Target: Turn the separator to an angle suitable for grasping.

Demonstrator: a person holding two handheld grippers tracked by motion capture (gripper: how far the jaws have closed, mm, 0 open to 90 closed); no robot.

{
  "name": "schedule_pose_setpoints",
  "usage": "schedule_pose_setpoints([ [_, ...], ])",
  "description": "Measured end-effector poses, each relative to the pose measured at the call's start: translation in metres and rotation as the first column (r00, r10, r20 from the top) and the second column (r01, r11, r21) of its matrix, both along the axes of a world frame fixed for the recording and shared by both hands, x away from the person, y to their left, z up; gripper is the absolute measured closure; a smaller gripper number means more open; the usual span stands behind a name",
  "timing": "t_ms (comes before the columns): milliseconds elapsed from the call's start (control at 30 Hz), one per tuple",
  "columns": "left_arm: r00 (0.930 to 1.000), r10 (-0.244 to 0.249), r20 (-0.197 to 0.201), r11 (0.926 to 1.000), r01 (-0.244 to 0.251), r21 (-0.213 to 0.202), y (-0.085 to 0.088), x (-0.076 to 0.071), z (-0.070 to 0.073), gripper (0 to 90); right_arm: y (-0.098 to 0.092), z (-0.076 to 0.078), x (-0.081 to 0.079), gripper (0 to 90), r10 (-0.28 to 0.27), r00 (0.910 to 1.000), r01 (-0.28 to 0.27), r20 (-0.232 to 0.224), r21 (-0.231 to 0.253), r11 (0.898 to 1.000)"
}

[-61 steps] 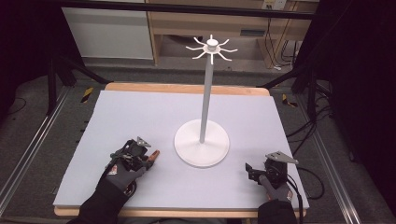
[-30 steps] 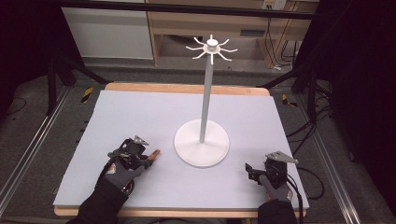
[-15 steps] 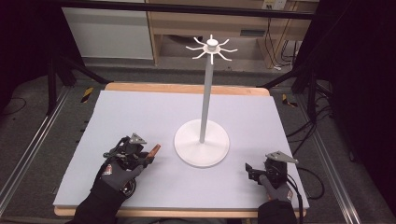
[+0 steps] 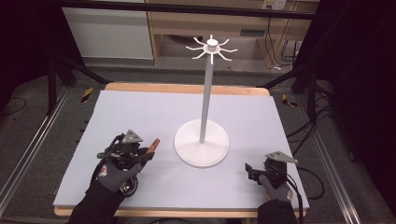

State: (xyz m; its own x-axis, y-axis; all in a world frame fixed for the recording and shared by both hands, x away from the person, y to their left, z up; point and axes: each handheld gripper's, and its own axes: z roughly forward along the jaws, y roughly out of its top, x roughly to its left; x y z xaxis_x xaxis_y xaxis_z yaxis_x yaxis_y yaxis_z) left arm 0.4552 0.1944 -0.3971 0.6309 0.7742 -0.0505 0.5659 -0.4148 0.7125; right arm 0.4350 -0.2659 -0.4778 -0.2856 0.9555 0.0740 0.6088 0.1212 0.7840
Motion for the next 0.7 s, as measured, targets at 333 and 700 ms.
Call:
schedule_pose_setpoints([
  [333,0.9966,0.025,0.078,0.9973,-0.020,-0.070,0.007,-0.007,0.015,67.9,0.000,0.000,0.000,5.8,-0.001,1.0000,0.001,0.000,-0.003,1.000],
  [700,0.9864,0.045,0.158,0.9900,-0.023,-0.139,0.016,-0.017,0.032,67.9,-0.001,0.000,0.000,5.8,-0.011,0.9999,0.011,0.009,-0.005,1.000],
])
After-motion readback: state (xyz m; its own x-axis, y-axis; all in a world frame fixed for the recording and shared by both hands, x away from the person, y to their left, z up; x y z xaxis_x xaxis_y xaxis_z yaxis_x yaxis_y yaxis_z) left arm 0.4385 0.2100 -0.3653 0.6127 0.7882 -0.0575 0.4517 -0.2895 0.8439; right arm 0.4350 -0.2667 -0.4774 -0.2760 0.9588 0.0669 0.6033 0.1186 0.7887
